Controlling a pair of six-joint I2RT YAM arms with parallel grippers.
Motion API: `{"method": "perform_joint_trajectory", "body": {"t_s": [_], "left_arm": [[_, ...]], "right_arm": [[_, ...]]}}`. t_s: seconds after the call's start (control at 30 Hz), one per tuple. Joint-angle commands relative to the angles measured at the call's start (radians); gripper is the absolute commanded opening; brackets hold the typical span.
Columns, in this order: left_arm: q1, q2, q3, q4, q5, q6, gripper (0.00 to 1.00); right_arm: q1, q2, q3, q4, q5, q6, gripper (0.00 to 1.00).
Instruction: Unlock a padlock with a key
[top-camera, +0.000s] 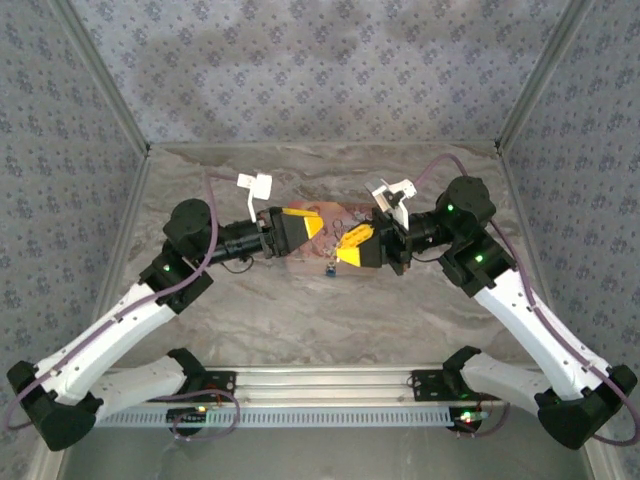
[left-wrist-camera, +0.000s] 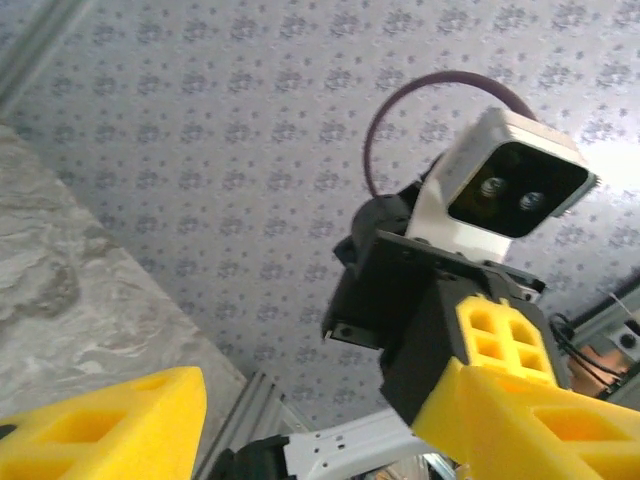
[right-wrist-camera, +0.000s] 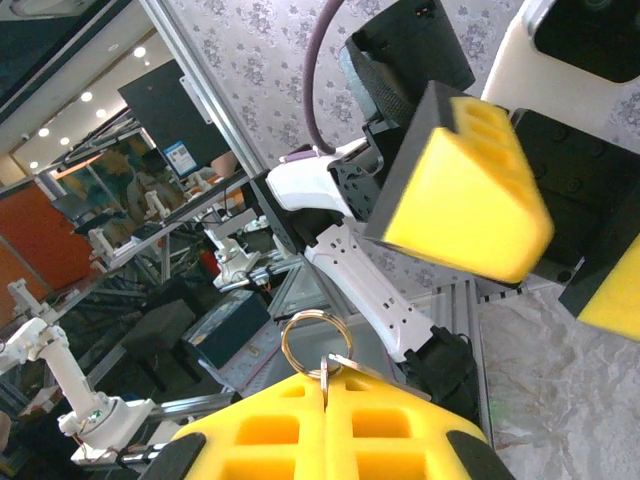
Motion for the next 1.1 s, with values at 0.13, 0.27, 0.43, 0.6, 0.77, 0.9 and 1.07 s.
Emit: {"method": "perform_joint_trajectory", "body": {"t_s": [0.13, 0.27, 0.43, 0.6, 0.77, 0.9, 1.07], "left_arm": [[-0.031, 0.077, -0.018, 0.267, 0.079, -0.183, 0.76], [-0.046, 0.102, -0.016, 0.339, 0.087, -0.244, 0.8], [-0.062, 0.108, -0.007, 0.384, 0.088, -0.272, 0.77], [-0.068, 0.109, -0.001, 0.396, 0.083, -0.279, 0.68], [-0.07, 0.115, 0.004, 0.378, 0.086, -0.279, 0.66], [-0.069, 0.121, -0.003, 0.358, 0.085, -0.275, 0.72], [-0.072, 0.121, -0.011, 0.37, 0.083, -0.281, 0.71]], "right_arm": [[0.007, -0.006, 0.008, 0.001, 0.038, -0.051, 0.0], [0.002, -0.009, -0.013, 0.029, 0.07, -0.063, 0.0], [-0.018, -0.012, -0.028, 0.024, 0.106, -0.1, 0.0], [-0.051, -0.029, -0.054, 0.023, 0.156, -0.124, 0.0], [-0.068, -0.051, -0.076, 0.063, 0.192, -0.129, 0.0], [-0.067, -0.041, -0.067, 0.113, 0.184, -0.099, 0.0], [-0.069, -0.036, -0.059, 0.118, 0.197, -0.106, 0.0]]}}
